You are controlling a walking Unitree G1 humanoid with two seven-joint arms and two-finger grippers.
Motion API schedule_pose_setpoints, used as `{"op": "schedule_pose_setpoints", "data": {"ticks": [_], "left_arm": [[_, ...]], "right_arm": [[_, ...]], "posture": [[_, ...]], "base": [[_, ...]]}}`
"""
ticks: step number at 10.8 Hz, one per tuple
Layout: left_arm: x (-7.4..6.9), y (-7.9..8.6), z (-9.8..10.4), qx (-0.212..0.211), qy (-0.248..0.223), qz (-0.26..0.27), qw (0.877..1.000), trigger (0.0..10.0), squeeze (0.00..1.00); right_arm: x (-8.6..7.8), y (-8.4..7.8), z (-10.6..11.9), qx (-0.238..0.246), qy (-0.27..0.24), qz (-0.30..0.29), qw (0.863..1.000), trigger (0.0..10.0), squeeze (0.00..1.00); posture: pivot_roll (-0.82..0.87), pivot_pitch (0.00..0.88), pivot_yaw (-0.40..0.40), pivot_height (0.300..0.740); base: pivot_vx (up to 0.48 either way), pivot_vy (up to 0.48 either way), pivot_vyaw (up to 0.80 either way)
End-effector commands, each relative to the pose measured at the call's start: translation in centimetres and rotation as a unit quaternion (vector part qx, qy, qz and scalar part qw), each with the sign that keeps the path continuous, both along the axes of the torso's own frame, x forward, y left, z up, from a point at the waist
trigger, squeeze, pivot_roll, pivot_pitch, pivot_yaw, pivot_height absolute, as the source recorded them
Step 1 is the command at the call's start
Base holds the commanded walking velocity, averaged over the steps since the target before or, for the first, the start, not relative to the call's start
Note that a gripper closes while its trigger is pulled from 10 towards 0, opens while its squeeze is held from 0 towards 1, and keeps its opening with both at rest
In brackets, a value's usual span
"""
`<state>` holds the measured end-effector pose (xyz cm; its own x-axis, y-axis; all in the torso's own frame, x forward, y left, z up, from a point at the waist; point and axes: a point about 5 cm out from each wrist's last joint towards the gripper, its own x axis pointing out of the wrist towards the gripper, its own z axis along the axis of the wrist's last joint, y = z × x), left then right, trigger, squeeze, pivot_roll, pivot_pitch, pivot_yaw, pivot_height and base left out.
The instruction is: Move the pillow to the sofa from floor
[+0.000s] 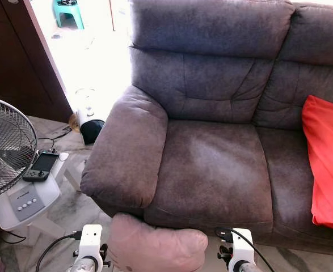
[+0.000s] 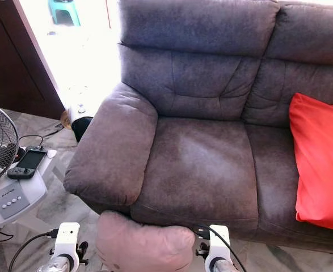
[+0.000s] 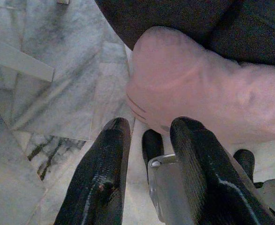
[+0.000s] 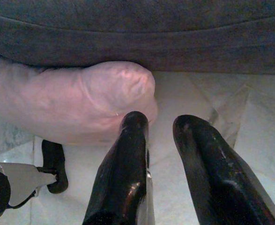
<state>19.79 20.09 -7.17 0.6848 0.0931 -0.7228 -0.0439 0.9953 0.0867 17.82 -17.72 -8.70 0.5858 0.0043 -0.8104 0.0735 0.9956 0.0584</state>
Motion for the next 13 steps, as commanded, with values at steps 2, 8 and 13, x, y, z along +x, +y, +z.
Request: {"op": "schedule_pose_setpoints", "data": {"ticks": [2, 8, 13], "left_arm": [[-0.8, 0.2, -0.4, -0.001, 0.015, 0.011, 1.000, 10.0, 0.00], [-0.7, 0.1, -0.4, -0.001, 0.017, 0.012, 1.000, 10.0, 0.00], [2.6, 0.3, 1.8, -0.004, -0.072, 0.010, 0.997, 10.0, 0.00]], "right_arm": [[-0.3, -0.2, -0.2, 0.000, 0.008, -0.004, 1.000, 10.0, 0.00], [-0.3, -0.2, -0.1, 0.002, 0.006, -0.004, 1.000, 10.0, 0.00], [0.4, -0.5, 0.5, -0.001, -0.056, -0.046, 0.997, 10.0, 0.00]], "posture": [[0.08, 0.068, -0.061, 0.716], [0.08, 0.084, -0.063, 0.640], [0.07, 0.089, -0.065, 0.640]], "base": [[0.000, 0.000, 0.00], [0.000, 0.000, 0.00], [0.000, 0.000, 0.00]]}}
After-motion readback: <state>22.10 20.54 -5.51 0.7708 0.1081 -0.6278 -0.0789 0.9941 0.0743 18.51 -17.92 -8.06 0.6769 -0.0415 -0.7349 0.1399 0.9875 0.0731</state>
